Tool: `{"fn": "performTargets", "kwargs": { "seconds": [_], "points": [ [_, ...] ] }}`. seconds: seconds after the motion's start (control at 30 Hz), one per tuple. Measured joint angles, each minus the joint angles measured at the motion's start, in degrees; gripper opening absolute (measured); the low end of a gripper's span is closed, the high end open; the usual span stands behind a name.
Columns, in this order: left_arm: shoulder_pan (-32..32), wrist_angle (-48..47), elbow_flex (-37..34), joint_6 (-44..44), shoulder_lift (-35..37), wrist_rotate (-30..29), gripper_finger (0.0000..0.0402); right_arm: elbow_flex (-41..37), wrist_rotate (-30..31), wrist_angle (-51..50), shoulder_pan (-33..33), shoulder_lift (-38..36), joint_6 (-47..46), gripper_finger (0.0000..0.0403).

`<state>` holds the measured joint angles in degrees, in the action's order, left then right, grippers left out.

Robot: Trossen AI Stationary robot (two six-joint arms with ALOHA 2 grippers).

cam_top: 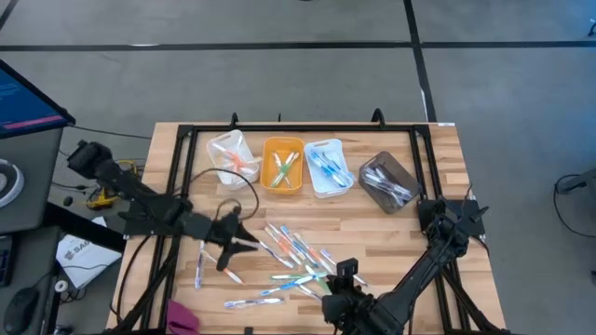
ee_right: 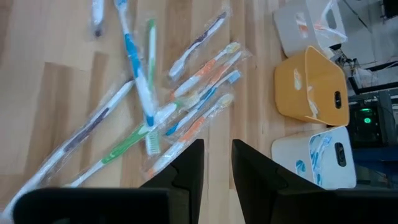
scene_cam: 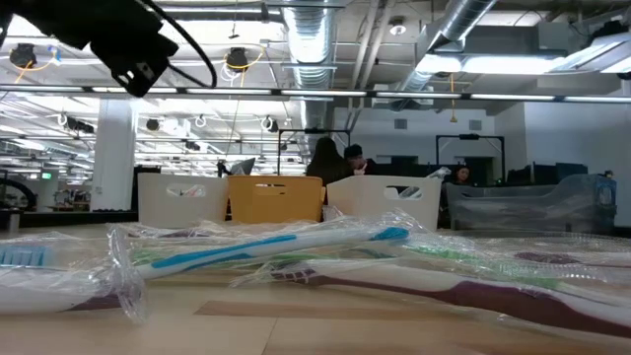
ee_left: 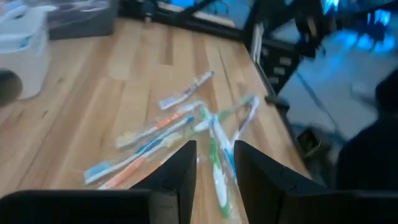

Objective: Pick & Place Toothbrushes
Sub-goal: Put the white green toothbrush into the yellow bin

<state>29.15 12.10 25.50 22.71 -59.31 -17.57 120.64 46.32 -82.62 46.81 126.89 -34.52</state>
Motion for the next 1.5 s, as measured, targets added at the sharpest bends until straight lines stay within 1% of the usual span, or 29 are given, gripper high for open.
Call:
{"fn": "performTargets", "kwargs": {
  "seconds": [0.1, 0.3, 0.37, 0.43, 0.6, 0.73, 0.87, 0.97, 1.03, 1.13, 1.37, 1.5],
  "points": [
    [1.7, 2.8, 0.0, -3.0, -5.1, -0.1, 0.0101, 0.0, -0.1, -0.1, 0.8, 0.0, 0.0, 0.0075],
    [2.8, 4.4, 0.0, -3.2, -13.7, -0.1, 0.0101, 0.0, -0.1, -0.1, 2.1, 0.0, 0.0, 0.0075],
    [3.4, 7.3, 0.0, -2.6, -16.2, -0.1, 0.0101, 0.0, -0.1, -0.2, 2.4, 0.0, 0.0, 0.0075],
    [4.5, 12.0, 0.0, -1.9, -18.8, 0.8, 0.0101, 0.0, -0.1, -0.3, 2.7, 0.0, 0.0, 0.0075],
    [8.1, 19.2, 0.0, -5.8, -24.9, 1.5, 0.0101, 0.0, -0.1, -0.3, 2.6, 0.0, 0.0, 0.0075],
    [9.4, 23.9, 0.0, -6.0, -30.5, 1.3, 0.0101, 0.0, -0.1, -0.3, 2.6, 0.0, 0.0, 0.0075],
    [9.4, 30.4, 0.3, -7.5, -37.4, -0.5, 0.0101, 0.0, 0.0, -0.3, 2.5, 0.0, 0.0, 0.0075],
    [9.2, 31.4, 2.8, -8.7, -41.6, -2.2, 0.0102, 0.0, 0.0, -0.3, 2.4, 0.0, 0.0, 0.0075],
    [8.9, 31.5, 4.6, -9.8, -43.3, -2.2, 0.0104, 0.0, 0.0, -0.3, 2.2, 0.0, 0.0, 0.0075],
    [8.5, 31.6, 5.9, -10.8, -43.8, -1.4, 0.0117, 0.0, 0.1, -0.3, 2.2, 0.0, 0.0, 0.0075],
    [7.3, 29.9, 5.5, -10.9, -43.1, -1.3, 0.0163, 0.0, 0.1, -0.3, 2.4, 0.0, 0.0, 0.0075],
    [6.2, 29.6, 5.5, -10.9, -43.6, -1.1, 0.0179, 0.0, 0.1, -0.3, 2.4, 0.0, 0.0, 0.0075]
  ]
}}
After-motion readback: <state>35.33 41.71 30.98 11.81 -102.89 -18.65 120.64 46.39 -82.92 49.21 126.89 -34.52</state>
